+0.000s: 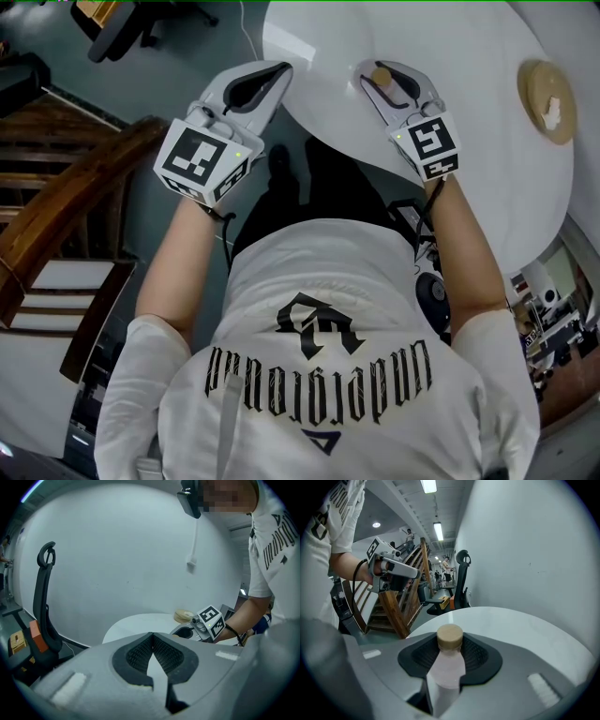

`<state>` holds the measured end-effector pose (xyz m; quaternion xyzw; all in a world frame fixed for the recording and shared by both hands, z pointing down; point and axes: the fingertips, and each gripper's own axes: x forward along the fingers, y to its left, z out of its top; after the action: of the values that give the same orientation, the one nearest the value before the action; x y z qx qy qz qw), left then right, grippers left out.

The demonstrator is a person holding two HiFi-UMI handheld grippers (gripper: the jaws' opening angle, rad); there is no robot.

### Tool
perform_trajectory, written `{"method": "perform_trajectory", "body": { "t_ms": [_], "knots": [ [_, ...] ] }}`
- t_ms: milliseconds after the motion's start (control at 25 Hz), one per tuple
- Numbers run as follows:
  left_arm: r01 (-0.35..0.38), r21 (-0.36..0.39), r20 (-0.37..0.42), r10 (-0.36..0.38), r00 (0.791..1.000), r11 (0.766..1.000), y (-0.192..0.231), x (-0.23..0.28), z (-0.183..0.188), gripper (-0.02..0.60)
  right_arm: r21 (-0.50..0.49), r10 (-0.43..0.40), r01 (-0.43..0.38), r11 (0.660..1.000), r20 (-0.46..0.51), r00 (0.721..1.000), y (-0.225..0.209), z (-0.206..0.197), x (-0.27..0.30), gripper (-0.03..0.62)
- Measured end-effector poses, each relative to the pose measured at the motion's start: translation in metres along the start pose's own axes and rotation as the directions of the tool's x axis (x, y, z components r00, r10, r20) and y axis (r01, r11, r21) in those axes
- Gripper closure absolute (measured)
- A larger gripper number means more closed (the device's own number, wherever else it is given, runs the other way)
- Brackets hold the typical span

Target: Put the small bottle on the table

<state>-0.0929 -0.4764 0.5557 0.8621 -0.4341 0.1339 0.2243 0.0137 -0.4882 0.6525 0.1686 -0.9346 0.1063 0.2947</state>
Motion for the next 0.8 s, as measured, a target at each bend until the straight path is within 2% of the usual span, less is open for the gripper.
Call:
{"method": "perform_trajectory", "body": {
  "t_ms": [480,800],
  "knots": [
    [0.007,0.0,-0.007,-0.007,1.0,1.0,-0.006,-0.004,-0.007,0.575,-0.014,-0.021,0.021,1.0,-0.02,1.0,0.006,-0.015,0.004,0.456],
    [0.008,0.002,-0.002,-0.008,1.0,1.0,-0.01,-0.01,-0.005,0.575,-0.057,-0.043,0.041,0.998,-0.029,0.999,0.008,-0.017,0.003,0.456]
  ]
}}
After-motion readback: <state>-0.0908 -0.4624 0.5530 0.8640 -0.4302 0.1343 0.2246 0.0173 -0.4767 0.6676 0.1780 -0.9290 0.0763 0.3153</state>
